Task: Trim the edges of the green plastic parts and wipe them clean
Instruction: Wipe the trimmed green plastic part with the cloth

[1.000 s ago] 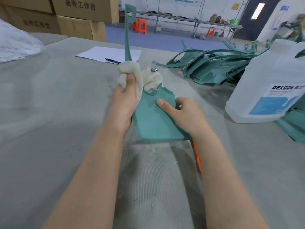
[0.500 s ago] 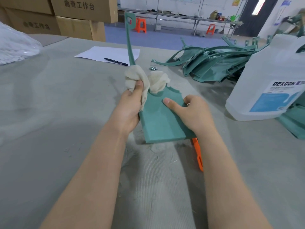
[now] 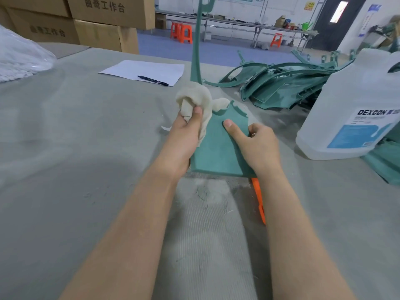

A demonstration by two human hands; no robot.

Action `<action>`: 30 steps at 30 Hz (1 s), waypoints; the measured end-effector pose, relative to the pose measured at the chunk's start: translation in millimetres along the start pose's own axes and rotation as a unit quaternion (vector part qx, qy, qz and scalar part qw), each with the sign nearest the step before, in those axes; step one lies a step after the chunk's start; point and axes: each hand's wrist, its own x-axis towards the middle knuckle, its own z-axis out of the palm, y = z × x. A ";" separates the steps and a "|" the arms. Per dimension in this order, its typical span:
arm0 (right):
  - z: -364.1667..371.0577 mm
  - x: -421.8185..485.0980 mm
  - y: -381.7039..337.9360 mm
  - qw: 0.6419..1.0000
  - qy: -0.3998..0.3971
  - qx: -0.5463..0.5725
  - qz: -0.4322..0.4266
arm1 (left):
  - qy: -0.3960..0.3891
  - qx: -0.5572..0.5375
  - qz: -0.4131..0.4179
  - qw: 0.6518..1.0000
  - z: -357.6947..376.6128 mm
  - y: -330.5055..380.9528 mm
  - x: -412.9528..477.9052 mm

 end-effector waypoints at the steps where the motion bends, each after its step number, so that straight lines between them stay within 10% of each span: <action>1: -1.5 0.3 0.1 1.000 -0.009 0.009 -0.003 | 0.000 -0.015 -0.004 1.000 1.1 1.1 -1.0; 7: -0.1 -2.0 -1.2 0.999 0.004 0.045 -0.004 | -0.020 -0.207 -0.077 0.975 -6.9 10.6 1.1; 16: -17.3 7.4 11.8 0.988 0.149 -0.010 0.035 | -0.085 0.190 0.005 0.978 1.7 -9.5 -5.9; 30: -5.5 8.2 14.1 0.977 0.139 0.144 0.071 | -0.034 0.110 -0.005 0.993 10.3 -1.8 -10.3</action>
